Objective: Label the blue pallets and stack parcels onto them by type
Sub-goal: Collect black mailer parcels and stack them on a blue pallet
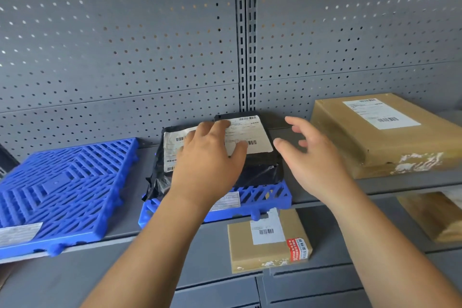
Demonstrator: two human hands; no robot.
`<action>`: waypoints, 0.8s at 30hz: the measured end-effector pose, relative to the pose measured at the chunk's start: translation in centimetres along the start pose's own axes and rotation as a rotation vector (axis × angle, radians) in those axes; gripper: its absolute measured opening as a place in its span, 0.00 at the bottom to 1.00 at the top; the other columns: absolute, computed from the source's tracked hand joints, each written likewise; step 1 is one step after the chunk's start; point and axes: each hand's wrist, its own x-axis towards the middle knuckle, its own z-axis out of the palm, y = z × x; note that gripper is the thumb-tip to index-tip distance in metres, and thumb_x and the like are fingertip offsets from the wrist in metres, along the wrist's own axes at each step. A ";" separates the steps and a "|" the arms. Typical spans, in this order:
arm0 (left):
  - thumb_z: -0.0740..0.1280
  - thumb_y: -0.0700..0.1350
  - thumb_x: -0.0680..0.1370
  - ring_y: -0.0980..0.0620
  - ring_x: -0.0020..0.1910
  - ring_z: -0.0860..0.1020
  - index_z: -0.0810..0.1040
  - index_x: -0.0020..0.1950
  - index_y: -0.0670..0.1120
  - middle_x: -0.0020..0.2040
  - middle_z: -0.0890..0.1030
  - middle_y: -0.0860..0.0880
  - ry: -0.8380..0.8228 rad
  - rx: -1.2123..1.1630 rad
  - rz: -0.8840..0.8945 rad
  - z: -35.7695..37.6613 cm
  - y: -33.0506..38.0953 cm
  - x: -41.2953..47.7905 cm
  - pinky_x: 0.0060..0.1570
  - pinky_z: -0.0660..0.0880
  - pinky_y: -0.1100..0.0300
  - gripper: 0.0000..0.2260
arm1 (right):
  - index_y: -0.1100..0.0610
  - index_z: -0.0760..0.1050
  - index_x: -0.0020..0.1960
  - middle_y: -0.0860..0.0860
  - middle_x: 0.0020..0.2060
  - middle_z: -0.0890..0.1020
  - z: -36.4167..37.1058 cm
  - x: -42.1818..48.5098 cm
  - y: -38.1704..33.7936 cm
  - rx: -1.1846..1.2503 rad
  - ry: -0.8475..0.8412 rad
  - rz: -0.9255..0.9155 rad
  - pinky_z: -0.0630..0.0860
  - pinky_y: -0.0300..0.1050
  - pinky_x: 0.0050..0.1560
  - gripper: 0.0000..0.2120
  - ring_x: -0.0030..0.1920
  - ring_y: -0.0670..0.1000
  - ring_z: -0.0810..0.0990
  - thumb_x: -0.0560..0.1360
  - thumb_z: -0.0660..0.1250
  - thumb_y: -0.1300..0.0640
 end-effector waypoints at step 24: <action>0.65 0.59 0.79 0.45 0.62 0.73 0.74 0.70 0.54 0.65 0.75 0.51 -0.219 -0.354 0.552 5.7 14.7 -10.4 0.58 0.73 0.47 0.21 | 0.37 0.65 0.73 0.43 0.70 0.71 -14.8 -18.3 4.0 -0.290 0.526 0.287 0.69 0.49 0.64 0.28 0.71 0.49 0.69 0.74 0.65 0.38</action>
